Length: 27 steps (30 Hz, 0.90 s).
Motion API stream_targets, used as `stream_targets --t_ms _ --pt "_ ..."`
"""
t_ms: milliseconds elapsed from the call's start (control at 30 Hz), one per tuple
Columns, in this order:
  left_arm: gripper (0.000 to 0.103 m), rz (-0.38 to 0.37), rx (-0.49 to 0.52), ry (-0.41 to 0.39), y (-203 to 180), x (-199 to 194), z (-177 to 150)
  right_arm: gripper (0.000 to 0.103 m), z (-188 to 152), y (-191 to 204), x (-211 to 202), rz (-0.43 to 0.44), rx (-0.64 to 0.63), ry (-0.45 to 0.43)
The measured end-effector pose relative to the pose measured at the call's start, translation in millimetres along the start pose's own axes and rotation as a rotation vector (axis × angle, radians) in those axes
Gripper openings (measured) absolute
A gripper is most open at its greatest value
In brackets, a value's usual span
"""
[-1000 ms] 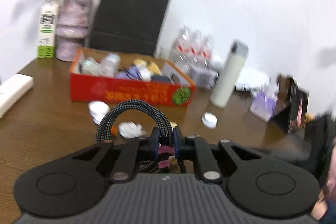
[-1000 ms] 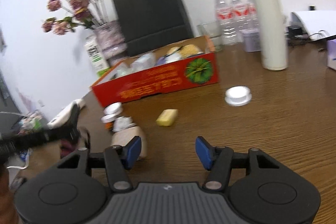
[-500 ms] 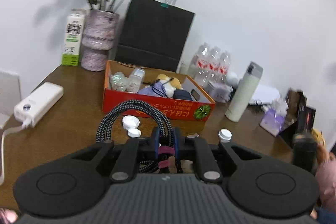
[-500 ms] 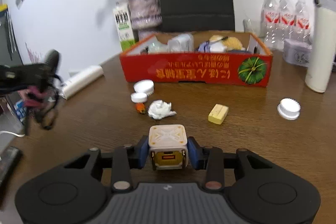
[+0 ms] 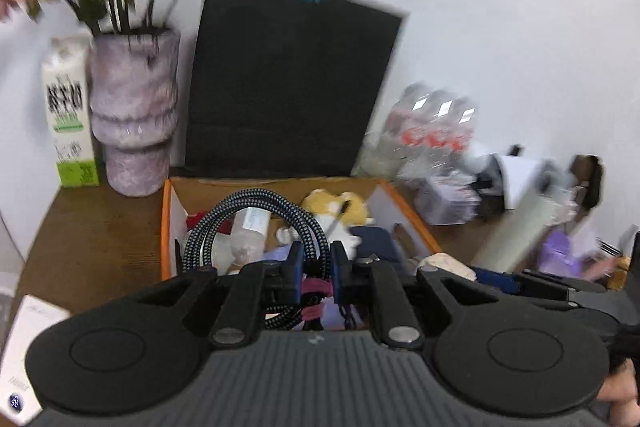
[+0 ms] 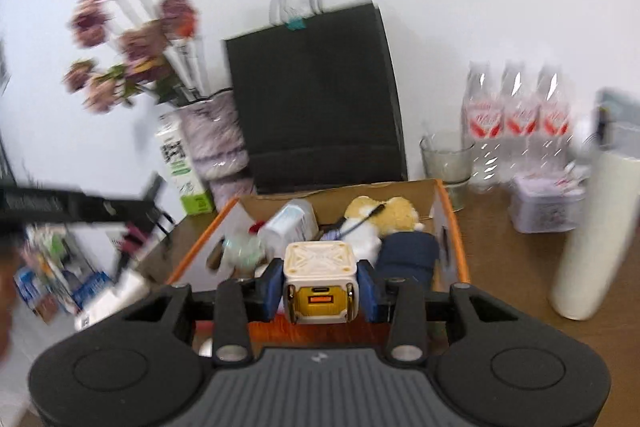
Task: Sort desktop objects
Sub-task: 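Carry the cable and charger cube over the box with both tools and release them, then grasp the crumpled white tissue with the left tool while the right tool grasps the white bottle cap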
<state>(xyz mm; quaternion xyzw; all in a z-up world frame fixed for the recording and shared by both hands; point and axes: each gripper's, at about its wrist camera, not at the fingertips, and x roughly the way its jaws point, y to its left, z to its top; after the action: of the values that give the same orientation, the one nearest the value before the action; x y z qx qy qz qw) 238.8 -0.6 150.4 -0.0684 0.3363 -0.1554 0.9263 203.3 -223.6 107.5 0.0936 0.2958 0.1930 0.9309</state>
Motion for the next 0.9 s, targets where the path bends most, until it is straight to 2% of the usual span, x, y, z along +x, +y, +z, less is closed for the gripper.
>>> stream_targets --t_ms 167,300,333,367,433,500,567,600,667,733,767,800,867,900 --pt "0.014 0.068 -0.058 0.173 25.3 90.3 -4.6 0.038 10.1 -11.5 93.7 0.002 0.083 0.142" --pt "0.016 0.047 -0.082 0.202 40.1 119.8 -16.5 0.039 -8.2 -4.9 139.3 0.010 0.109 0.231" --pt "0.019 0.036 -0.086 0.212 43.2 122.3 -17.6 0.042 -11.9 -3.8 144.8 0.028 0.115 0.254" --pt "0.031 0.029 -0.091 0.213 46.0 122.5 -16.8 0.042 -14.6 -3.1 146.1 0.054 0.115 0.261" --pt "0.047 0.012 -0.093 0.199 46.8 114.0 -16.3 0.047 -12.5 -2.7 136.7 0.068 0.109 0.232" --pt "0.048 0.003 -0.081 0.171 45.4 101.1 -11.4 0.054 -3.1 -1.6 117.0 0.037 0.078 0.174" --pt "0.055 -0.008 -0.077 0.138 39.8 86.6 -2.4 0.062 8.3 -0.3 96.3 0.013 0.043 0.121" --pt "0.058 0.005 -0.074 0.123 37.5 77.8 -0.5 0.064 12.9 1.0 83.8 0.002 0.019 0.093" --pt "0.073 0.041 -0.078 0.108 31.1 65.0 1.3 0.071 18.2 2.0 64.4 -0.033 -0.020 0.060" --pt "0.079 0.067 -0.070 0.099 22.7 51.5 -4.0 0.073 19.5 1.4 49.1 -0.069 -0.056 0.043" --pt "0.085 0.086 -0.062 0.097 19.1 45.1 -8.6 0.074 17.4 0.0 40.2 -0.090 -0.071 0.035" --pt "0.089 0.116 -0.053 0.093 14.3 37.4 -15.4 0.074 13.0 -0.7 32.1 -0.110 -0.083 0.028" --pt "0.101 0.193 -0.034 0.058 5.8 20.5 -32.5 0.083 0.0 -4.7 15.1 -0.146 -0.098 0.011" --pt "0.102 0.223 -0.017 0.027 1.7 13.1 -40.6 0.084 -8.7 -7.0 7.7 -0.158 -0.102 0.004"
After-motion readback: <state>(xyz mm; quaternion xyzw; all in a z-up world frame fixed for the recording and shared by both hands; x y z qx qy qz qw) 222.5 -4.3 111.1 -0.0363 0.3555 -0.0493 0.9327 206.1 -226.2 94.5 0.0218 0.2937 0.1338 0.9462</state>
